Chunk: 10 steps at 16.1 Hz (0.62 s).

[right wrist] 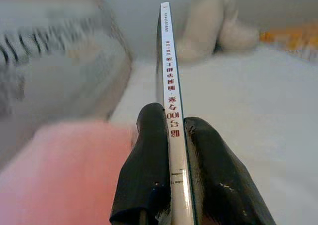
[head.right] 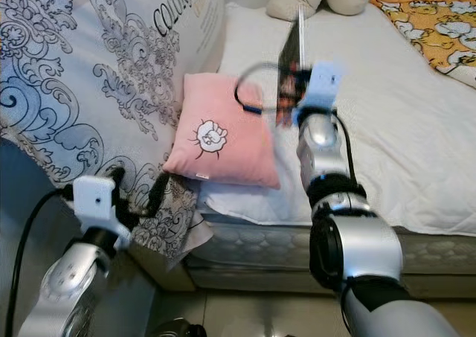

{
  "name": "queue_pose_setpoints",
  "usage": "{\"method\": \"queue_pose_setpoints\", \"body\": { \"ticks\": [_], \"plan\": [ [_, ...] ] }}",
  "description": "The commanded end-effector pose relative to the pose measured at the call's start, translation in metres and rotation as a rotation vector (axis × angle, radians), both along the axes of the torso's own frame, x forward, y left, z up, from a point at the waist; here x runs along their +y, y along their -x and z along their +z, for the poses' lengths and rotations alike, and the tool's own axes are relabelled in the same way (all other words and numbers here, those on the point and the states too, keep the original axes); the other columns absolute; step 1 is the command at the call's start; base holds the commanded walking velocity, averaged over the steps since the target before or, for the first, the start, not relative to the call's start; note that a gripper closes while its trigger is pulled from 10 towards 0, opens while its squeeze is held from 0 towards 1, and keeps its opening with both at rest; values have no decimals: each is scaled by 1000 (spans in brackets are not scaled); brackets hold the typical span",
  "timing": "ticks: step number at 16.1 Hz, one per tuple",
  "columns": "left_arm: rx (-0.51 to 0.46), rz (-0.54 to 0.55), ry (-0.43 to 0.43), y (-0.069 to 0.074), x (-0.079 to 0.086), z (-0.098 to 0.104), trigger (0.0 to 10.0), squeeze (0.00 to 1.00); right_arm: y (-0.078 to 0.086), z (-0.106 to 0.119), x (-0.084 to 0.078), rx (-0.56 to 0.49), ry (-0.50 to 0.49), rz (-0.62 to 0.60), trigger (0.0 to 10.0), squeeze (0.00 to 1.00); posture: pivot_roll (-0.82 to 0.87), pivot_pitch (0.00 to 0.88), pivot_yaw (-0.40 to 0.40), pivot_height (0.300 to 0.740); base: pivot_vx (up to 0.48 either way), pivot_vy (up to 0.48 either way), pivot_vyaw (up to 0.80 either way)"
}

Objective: Clean up the room

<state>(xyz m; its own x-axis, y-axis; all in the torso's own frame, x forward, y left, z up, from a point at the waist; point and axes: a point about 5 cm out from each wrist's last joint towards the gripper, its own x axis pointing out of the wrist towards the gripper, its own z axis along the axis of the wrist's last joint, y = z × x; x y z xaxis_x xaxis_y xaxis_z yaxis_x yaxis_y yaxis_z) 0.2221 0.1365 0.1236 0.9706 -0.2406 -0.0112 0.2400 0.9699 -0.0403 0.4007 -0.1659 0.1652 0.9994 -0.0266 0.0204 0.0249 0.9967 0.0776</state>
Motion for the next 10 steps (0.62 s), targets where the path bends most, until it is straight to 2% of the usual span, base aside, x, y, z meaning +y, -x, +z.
{"method": "queue_pose_setpoints", "body": {
  "ticks": [1,2,4,10],
  "plan": [
    [-32,-122,21,6,-15,13,10000,0,2,-11,5,52,-61,27,10000,0,140,58,143,740,0,0,0],
    [-30,-149,27,7,-19,14,10000,0,3,-14,6,66,-76,34,10000,0,140,58,143,740,0,0,0],
    [-3,-310,74,17,-38,22,10000,0,8,-31,-1,156,-170,25,10000,0,169,89,147,740,0,0,0],
    [-2,-374,104,26,-38,38,10000,0,11,-38,-18,208,-282,41,10000,0,185,117,162,740,0,0,0]
  ]
}}
